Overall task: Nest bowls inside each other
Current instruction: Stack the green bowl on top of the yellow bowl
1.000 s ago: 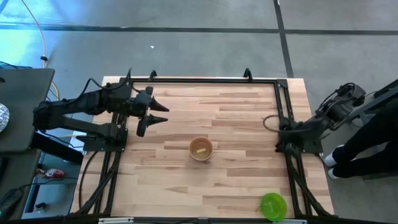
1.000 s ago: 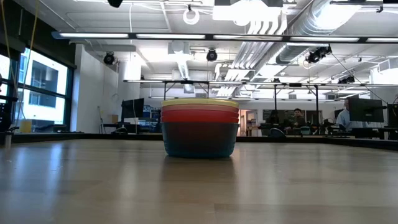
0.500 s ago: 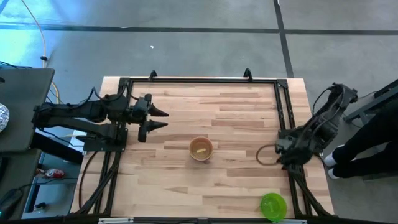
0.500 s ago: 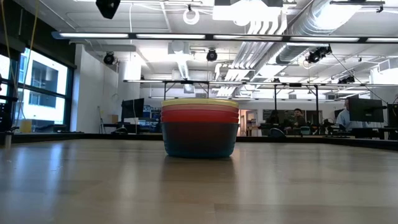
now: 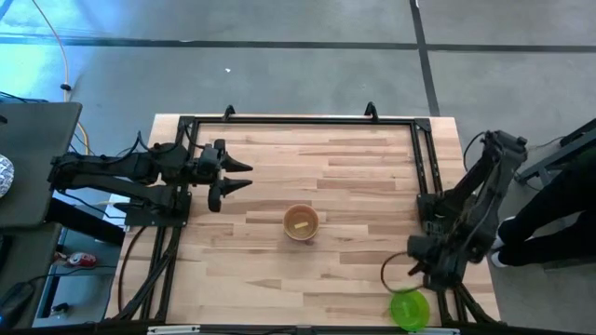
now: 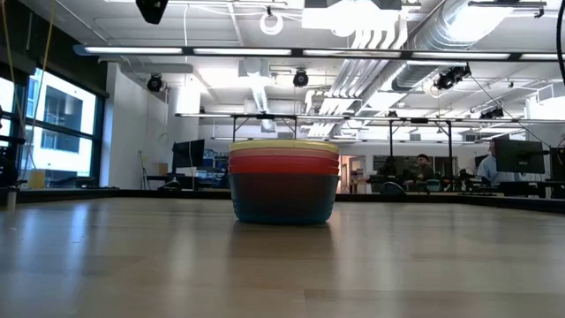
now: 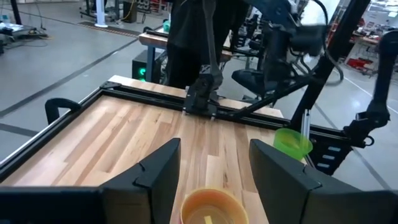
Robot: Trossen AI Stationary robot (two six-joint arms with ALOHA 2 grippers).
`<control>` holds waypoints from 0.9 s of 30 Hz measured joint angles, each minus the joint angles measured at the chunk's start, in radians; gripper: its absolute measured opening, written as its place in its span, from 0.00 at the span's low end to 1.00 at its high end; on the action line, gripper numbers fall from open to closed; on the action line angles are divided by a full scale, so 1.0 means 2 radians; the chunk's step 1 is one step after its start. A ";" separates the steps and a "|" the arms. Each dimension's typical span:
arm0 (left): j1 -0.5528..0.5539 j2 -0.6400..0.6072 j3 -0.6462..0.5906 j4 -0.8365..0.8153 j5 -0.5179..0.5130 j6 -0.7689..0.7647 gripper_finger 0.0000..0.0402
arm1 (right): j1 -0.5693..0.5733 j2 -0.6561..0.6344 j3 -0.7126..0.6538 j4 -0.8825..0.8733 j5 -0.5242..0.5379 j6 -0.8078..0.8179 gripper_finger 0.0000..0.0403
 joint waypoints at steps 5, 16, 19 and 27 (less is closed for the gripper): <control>0.000 0.000 0.000 -0.002 0.000 0.000 0.45 | 0.019 0.070 0.000 0.004 -0.019 0.024 0.30; 0.000 0.000 0.000 -0.004 0.004 0.000 0.45 | 0.032 0.152 0.000 0.104 -0.029 0.048 0.30; 0.000 0.000 0.000 -0.006 0.004 0.000 0.45 | 0.032 0.162 0.000 0.113 -0.022 0.056 0.30; 0.000 -0.001 0.000 -0.016 0.007 0.000 0.45 | 0.040 0.192 0.000 0.134 -0.016 0.056 0.30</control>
